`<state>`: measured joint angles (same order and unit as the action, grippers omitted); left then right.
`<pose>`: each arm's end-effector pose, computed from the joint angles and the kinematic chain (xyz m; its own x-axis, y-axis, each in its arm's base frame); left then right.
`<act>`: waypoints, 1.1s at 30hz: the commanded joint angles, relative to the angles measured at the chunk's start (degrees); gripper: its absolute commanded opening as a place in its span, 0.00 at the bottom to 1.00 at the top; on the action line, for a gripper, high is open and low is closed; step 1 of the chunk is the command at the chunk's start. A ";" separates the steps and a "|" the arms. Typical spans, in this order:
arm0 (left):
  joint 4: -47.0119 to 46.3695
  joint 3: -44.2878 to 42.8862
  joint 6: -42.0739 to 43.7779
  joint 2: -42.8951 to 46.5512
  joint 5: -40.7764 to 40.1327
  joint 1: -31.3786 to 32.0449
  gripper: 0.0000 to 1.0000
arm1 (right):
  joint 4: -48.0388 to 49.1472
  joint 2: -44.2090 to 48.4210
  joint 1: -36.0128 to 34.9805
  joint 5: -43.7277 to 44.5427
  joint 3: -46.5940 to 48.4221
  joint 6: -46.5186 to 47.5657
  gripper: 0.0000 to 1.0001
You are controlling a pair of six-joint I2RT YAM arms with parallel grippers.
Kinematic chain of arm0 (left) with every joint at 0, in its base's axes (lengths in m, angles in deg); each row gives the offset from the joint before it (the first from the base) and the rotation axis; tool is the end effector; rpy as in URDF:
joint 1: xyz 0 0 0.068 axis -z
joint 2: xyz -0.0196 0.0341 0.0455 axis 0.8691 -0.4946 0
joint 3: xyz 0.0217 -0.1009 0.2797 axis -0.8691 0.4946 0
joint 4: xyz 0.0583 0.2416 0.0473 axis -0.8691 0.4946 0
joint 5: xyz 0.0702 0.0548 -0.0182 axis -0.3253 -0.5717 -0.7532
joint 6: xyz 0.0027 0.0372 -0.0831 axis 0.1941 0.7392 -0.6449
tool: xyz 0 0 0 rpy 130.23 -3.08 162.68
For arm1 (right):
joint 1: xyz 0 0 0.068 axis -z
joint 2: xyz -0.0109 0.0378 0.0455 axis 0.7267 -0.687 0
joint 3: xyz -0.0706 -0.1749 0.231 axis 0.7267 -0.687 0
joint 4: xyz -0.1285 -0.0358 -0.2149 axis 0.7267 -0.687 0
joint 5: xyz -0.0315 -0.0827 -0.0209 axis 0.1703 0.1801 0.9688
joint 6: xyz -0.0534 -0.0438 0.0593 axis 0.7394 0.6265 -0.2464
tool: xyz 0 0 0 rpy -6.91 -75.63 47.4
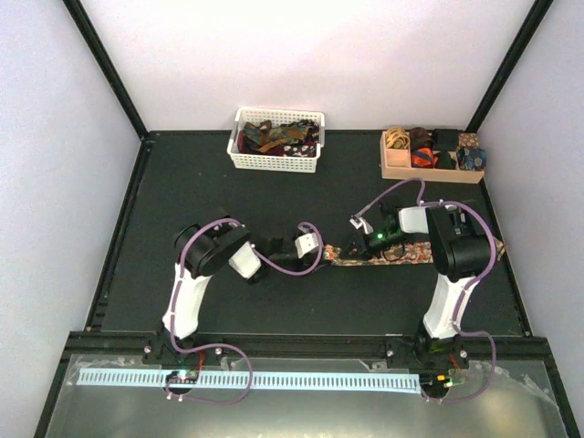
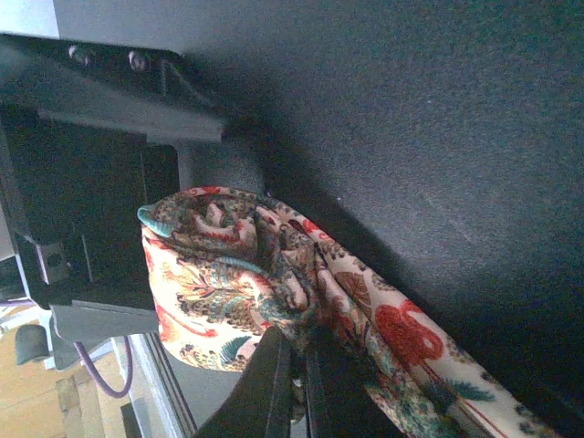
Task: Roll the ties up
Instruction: Roll the tie at the center of the board.
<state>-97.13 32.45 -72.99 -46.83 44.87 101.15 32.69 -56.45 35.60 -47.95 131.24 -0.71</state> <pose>0.2678 -0.2906 0.0790 -0.1116 0.3118 -0.9436 0.9693 0.2435 -0.0342 0.2814 0.1219 0.0992 -0.9825 -0.1816 -0.0418 -0.1398 0.5702 0.8095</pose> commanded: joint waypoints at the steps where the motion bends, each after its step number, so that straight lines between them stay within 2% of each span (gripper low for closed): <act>1: -8.85 0.40 -3.43 -3.30 3.78 0.71 0.60 | -0.23 -1.81 -0.46 14.24 -1.30 0.40 0.01; 5: -9.59 1.09 -2.81 -1.46 6.61 0.93 0.45 | -0.23 -2.46 -0.48 14.04 -0.99 0.12 0.01; 8: -8.49 -0.29 -2.90 -0.67 7.75 1.81 0.41 | -0.30 -3.03 -0.50 13.72 -0.76 0.02 0.01; 14: -4.57 -4.68 -3.30 -1.53 7.01 3.61 0.40 | -0.17 -3.11 -0.50 13.26 -0.75 -0.02 0.01; 18: -1.96 -7.22 -3.27 -3.25 5.51 4.39 0.44 | -0.45 -3.26 -0.44 12.55 -0.67 0.11 0.01; 25: 5.14 -8.66 2.81 -5.26 2.80 4.91 0.45 | -0.72 -2.84 -0.49 12.00 -0.57 0.64 0.01; 33: 12.51 -9.42 5.38 -5.60 -1.29 4.83 0.44 | -0.52 -2.29 -0.51 10.21 -0.96 1.41 0.01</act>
<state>-94.66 24.37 -70.78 -50.03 47.78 104.76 32.08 -56.69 35.41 -47.73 131.68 -0.60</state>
